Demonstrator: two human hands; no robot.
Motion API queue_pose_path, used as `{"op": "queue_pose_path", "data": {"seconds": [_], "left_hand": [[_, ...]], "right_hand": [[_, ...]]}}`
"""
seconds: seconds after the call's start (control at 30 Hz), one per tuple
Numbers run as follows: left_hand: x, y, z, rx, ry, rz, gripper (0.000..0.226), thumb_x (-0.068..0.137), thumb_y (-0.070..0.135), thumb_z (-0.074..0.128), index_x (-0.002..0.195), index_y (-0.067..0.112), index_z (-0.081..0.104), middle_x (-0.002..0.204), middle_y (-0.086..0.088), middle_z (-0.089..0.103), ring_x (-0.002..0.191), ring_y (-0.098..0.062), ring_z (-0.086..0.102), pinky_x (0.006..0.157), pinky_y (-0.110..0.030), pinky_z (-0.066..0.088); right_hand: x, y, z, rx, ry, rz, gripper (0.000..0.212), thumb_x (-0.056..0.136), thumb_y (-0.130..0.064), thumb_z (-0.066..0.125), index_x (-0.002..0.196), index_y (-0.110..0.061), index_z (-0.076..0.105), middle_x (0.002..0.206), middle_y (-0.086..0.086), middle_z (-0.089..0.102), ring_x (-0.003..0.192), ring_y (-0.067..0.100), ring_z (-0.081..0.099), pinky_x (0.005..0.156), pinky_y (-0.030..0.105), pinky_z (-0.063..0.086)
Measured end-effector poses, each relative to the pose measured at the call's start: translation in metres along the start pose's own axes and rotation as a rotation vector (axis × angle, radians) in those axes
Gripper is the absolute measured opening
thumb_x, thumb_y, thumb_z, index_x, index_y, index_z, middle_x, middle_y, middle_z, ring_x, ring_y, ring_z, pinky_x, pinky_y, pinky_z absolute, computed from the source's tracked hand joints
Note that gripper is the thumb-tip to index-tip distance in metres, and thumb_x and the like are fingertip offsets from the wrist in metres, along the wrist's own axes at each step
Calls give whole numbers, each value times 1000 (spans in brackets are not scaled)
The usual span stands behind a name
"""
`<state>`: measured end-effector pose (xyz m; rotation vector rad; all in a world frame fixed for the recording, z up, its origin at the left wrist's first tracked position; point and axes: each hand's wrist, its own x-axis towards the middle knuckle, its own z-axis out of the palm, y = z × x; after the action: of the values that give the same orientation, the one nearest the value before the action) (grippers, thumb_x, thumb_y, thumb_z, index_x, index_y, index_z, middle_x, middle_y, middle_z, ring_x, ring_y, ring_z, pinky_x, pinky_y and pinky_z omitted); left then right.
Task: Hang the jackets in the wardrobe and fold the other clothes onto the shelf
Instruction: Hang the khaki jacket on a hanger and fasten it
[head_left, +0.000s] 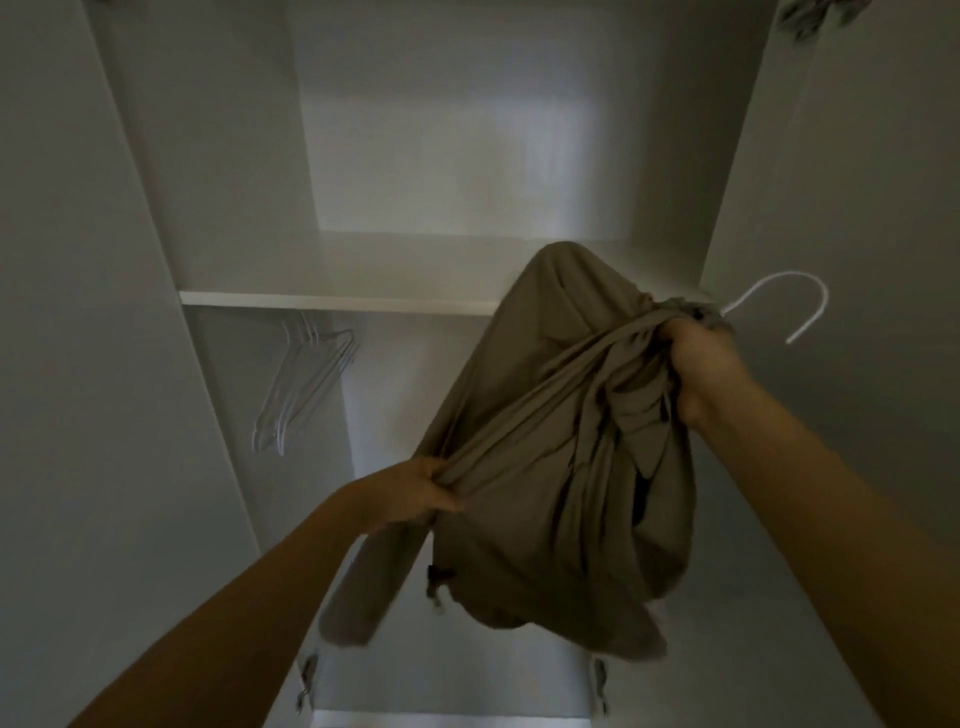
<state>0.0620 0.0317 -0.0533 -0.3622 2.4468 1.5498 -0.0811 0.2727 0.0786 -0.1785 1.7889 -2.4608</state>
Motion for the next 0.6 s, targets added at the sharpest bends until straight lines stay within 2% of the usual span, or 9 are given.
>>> {"op": "queue_pose_path", "data": {"seconds": [0.1, 0.13, 0.2, 0.27, 0.3, 0.4, 0.47, 0.53, 0.6], "left_hand": [[-4, -1, -14, -337, 174, 76, 48, 80, 23, 75, 124, 12, 59, 119, -6, 66, 110, -25, 63, 96, -40, 51], [-5, 2, -20, -349, 234, 103, 39, 81, 21, 74, 118, 14, 64, 116, -6, 68, 107, -25, 64, 94, -39, 52], [-8, 7, -33, -206, 300, 106, 26, 83, 15, 72, 109, 14, 68, 108, -7, 70, 102, -24, 65, 88, -34, 53], [-9, 3, -39, -33, 281, 50, 28, 82, 10, 72, 110, 11, 68, 106, -8, 70, 98, -24, 66, 85, -31, 53], [-10, -2, -40, -26, 275, 22, 28, 82, 8, 72, 110, 11, 67, 105, -9, 69, 96, -24, 66, 82, -31, 54], [-11, -18, -40, -309, 375, 17, 22, 86, 7, 66, 107, 12, 66, 106, -13, 68, 93, -29, 67, 70, -34, 56], [-10, -25, -38, -573, 545, 57, 15, 86, 9, 67, 101, 12, 69, 104, -18, 69, 87, -30, 68, 62, -34, 56], [-10, -23, -41, -751, 687, 99, 11, 84, 10, 68, 94, 15, 72, 95, -15, 72, 85, -31, 69, 60, -34, 55], [-11, -14, -49, -667, 674, 175, 15, 85, 7, 66, 87, 19, 74, 86, -7, 75, 85, -29, 70, 62, -33, 57]], "right_hand": [[4, 1, 1, 49, 46, -6, 42, 89, 4, 46, 130, 0, 50, 100, 14, 64, 84, 26, 65, 58, 26, 56], [5, 1, 2, 70, 57, -20, 43, 88, 5, 44, 131, 1, 49, 101, 15, 63, 85, 26, 64, 58, 26, 56], [4, 3, 5, 113, 72, -31, 45, 89, 6, 41, 133, 0, 48, 109, 17, 63, 85, 25, 64, 59, 26, 58], [0, 6, 9, 133, 59, -17, 45, 89, 5, 40, 133, -1, 48, 115, 18, 62, 86, 24, 64, 61, 26, 58], [-2, 7, 10, 131, 52, -8, 43, 89, 5, 40, 131, 0, 50, 114, 17, 63, 86, 24, 65, 61, 26, 58], [-8, 9, 11, 102, 51, -1, 31, 89, 5, 42, 117, -1, 55, 98, 12, 64, 82, 23, 63, 56, 24, 56], [-12, 11, 7, 13, 50, -35, 22, 88, 5, 45, 105, -5, 56, 89, 9, 62, 80, 24, 62, 53, 22, 54], [-13, 21, -3, -217, 34, -112, 17, 85, 5, 47, 93, -3, 60, 85, 11, 63, 80, 29, 62, 57, 25, 56], [-14, 34, -15, -517, 39, -147, 17, 82, 0, 50, 94, 6, 61, 89, 19, 65, 84, 35, 63, 73, 38, 58]]}}
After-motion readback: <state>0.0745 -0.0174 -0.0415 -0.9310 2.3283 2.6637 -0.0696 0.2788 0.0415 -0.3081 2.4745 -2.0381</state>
